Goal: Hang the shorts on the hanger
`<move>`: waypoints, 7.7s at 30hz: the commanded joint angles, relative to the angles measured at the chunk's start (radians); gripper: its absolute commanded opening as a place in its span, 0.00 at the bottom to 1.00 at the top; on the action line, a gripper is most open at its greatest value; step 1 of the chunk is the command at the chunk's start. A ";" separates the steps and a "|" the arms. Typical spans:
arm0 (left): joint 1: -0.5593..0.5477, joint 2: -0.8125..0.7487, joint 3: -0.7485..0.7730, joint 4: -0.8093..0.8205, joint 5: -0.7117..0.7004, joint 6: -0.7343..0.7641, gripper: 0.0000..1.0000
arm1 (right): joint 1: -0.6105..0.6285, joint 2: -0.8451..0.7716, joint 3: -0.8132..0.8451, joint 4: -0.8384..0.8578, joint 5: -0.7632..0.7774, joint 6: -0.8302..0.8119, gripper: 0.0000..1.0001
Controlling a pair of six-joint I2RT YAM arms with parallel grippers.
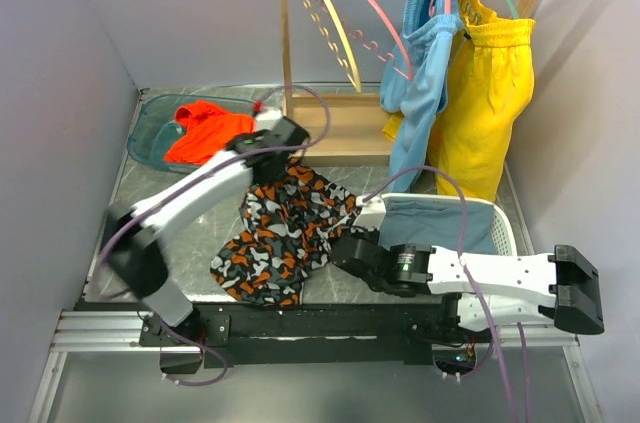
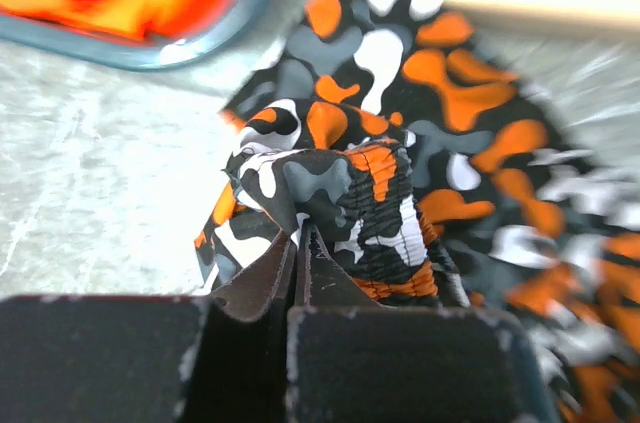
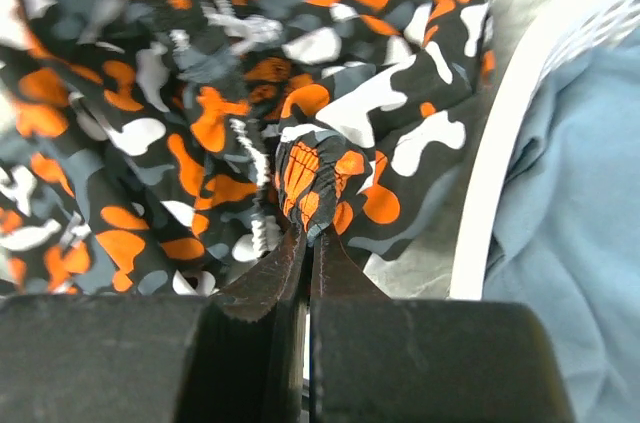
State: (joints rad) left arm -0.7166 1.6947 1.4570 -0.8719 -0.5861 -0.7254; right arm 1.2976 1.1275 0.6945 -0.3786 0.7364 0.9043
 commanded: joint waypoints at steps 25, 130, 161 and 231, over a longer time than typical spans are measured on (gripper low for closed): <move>0.166 -0.713 -0.244 0.456 0.575 0.202 0.15 | -0.238 -0.170 0.481 -0.245 0.055 -0.168 0.00; 0.158 -0.753 -0.511 0.350 0.589 0.041 0.86 | -0.663 0.620 1.538 -0.072 -0.206 -0.818 0.00; 0.158 -0.754 -0.521 0.352 0.589 0.047 0.86 | -0.663 0.473 1.386 0.125 -0.247 -0.884 0.00; -0.139 -1.024 -0.972 0.292 0.097 -0.626 0.01 | -0.640 -0.551 0.450 -0.449 -1.151 -0.525 0.00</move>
State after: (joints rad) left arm -0.8604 0.6697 0.4820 -0.5694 -0.4492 -1.2812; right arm 0.6521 0.5941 1.0813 -0.7315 -0.3447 0.3985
